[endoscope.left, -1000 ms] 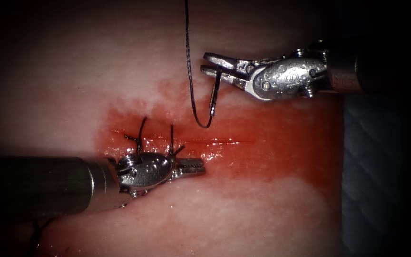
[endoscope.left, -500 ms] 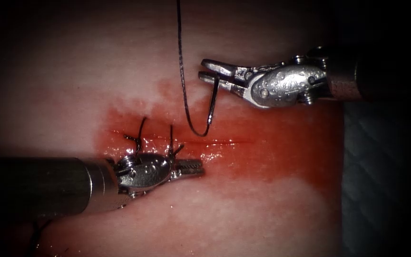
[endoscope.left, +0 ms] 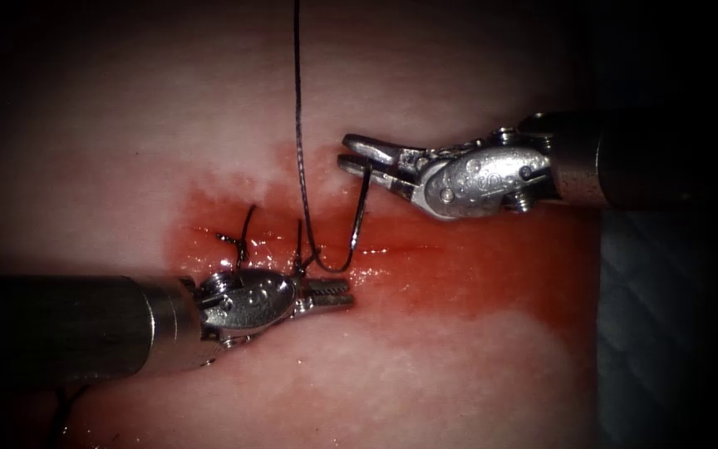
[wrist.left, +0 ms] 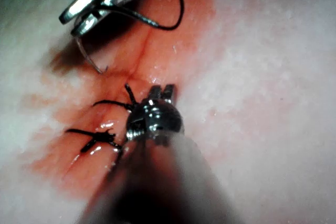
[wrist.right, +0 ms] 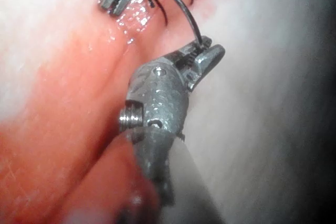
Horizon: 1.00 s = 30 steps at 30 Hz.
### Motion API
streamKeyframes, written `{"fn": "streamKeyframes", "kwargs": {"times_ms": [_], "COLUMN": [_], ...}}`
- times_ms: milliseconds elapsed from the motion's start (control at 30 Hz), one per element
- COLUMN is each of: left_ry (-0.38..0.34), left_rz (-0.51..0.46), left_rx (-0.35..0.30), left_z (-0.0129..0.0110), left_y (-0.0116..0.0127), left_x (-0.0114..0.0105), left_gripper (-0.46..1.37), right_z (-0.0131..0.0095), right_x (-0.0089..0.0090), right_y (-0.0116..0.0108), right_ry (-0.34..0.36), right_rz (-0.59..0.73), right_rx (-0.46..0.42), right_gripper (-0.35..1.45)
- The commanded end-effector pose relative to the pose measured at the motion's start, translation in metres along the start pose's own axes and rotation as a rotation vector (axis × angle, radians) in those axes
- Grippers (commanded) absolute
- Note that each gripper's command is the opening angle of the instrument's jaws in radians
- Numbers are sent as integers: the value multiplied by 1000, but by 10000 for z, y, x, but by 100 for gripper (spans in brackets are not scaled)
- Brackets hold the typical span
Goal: Wound Closure
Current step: Pass the needle through the skin above the cut using the right driver
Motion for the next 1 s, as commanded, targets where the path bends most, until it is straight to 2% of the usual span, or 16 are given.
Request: {"fn": "streamKeyframes", "kwargs": {"times_ms": [33,433,667,1000], "left_ry": [1,5,11,17], "left_rz": [0,-5,-2,2], "left_rx": [3,12,17,28], "left_z": [0,-2,-3,-6], "left_y": [-1,-2,-3,-4], "left_x": [0,-1,-1,-1], "left_gripper": [2,0,-2,-4], "right_z": [0,-9,-14,-18], "right_x": [-1,-31,-34,-49], "right_y": [-3,-41,-57,-90], "right_ry": [-6,-60,-85,-134], "right_rz": [-1,57,67,123], "right_rx": [-1,32,53,98], "right_gripper": [-35,-35,-35,-35]}}
